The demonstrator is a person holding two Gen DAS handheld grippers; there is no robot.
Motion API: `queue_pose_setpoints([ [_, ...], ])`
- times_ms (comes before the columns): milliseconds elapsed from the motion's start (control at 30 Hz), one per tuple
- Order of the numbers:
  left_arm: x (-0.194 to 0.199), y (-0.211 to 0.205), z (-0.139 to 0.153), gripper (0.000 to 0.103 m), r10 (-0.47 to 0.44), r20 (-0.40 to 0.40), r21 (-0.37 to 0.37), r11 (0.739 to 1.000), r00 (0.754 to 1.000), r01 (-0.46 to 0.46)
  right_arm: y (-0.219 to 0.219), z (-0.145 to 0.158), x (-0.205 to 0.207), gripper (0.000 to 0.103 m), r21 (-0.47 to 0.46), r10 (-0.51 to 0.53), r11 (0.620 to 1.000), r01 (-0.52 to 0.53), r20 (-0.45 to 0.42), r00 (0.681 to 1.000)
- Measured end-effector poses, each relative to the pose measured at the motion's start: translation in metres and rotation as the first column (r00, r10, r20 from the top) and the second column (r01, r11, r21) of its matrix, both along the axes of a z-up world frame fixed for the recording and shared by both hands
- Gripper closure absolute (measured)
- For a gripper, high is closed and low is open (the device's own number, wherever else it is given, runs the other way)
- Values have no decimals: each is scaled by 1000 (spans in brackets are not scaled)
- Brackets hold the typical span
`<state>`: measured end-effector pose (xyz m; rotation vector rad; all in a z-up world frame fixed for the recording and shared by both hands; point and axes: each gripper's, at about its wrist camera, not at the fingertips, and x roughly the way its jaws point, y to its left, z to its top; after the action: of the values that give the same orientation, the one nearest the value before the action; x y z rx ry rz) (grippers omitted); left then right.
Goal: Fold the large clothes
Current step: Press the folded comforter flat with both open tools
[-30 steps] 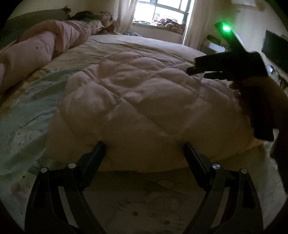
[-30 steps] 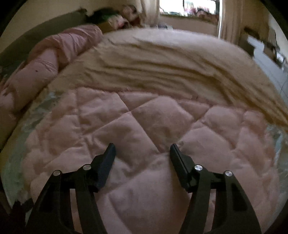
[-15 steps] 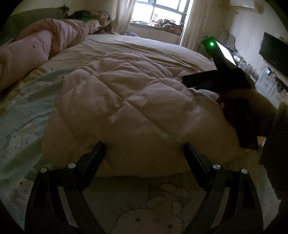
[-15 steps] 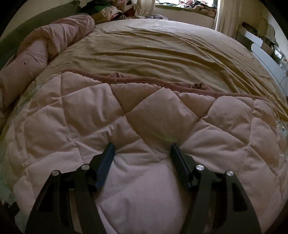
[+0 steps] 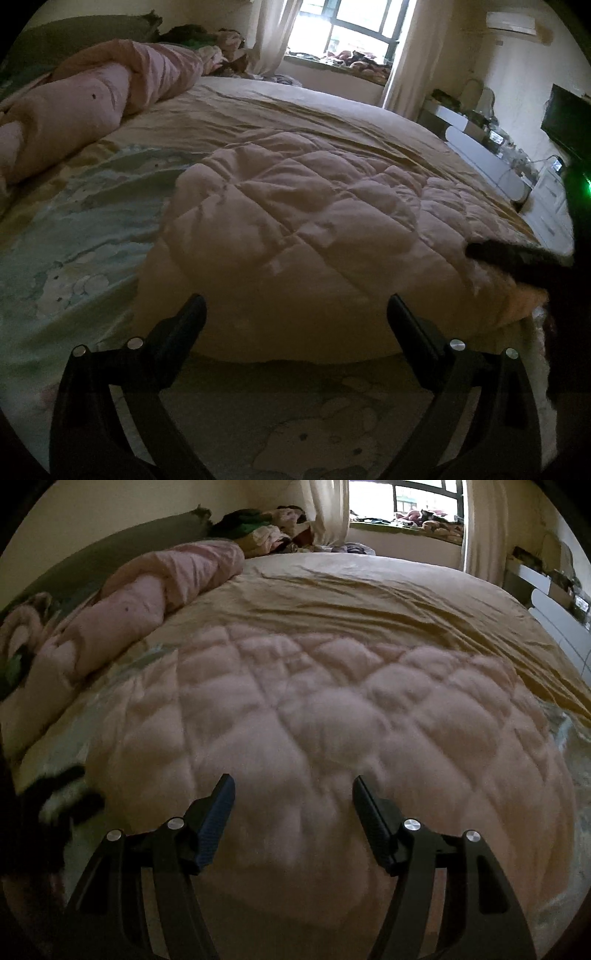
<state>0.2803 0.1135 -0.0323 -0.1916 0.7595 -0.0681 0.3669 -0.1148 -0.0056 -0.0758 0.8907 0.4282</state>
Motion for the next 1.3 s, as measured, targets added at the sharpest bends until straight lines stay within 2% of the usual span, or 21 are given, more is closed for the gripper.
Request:
queue_pose_setpoints([
  [167, -2, 1, 1, 10, 0, -1, -4, 1000, 1000, 0, 5, -27, -14, 33, -69, 11, 998, -12, -13, 1000],
  [267, -3, -1, 0, 9, -8, -2, 5, 1000, 1000, 8, 7, -39, -11, 32, -70, -3, 998, 2, -13, 1000],
  [433, -5, -4, 4, 9, -15, 8, 18, 1000, 1000, 15, 2, -31, -15, 30, -23, -9, 1000, 9, -15, 1000],
  [467, -5, -4, 5, 9, -14, 12, 22, 1000, 1000, 14, -4, -23, -19, 26, 24, -13, 1000, 13, -11, 1000],
  [533, -6, -3, 8, 9, -6, 20, 34, 999, 1000, 6, -21, -8, -29, 9, 101, -51, 994, 49, 15, 999],
  [633, -8, 2, 14, 9, 6, 37, 31, 1000, 999, -7, -43, 12, -41, 7, 139, -91, 987, 83, 53, 994],
  [867, -12, 26, 21, 9, 75, 51, 37, 996, 996, -77, -105, 38, -57, 6, 117, -213, 973, 200, 111, 971],
  [1167, -4, 74, -5, 9, 187, -48, -51, 981, 981, -189, -195, 16, -64, 6, 112, -400, 913, 392, 56, 915],
  [1300, -2, 88, -17, 9, 204, -90, -128, 968, 975, -215, -216, -3, -64, 6, 95, -455, 888, 451, 21, 890],
])
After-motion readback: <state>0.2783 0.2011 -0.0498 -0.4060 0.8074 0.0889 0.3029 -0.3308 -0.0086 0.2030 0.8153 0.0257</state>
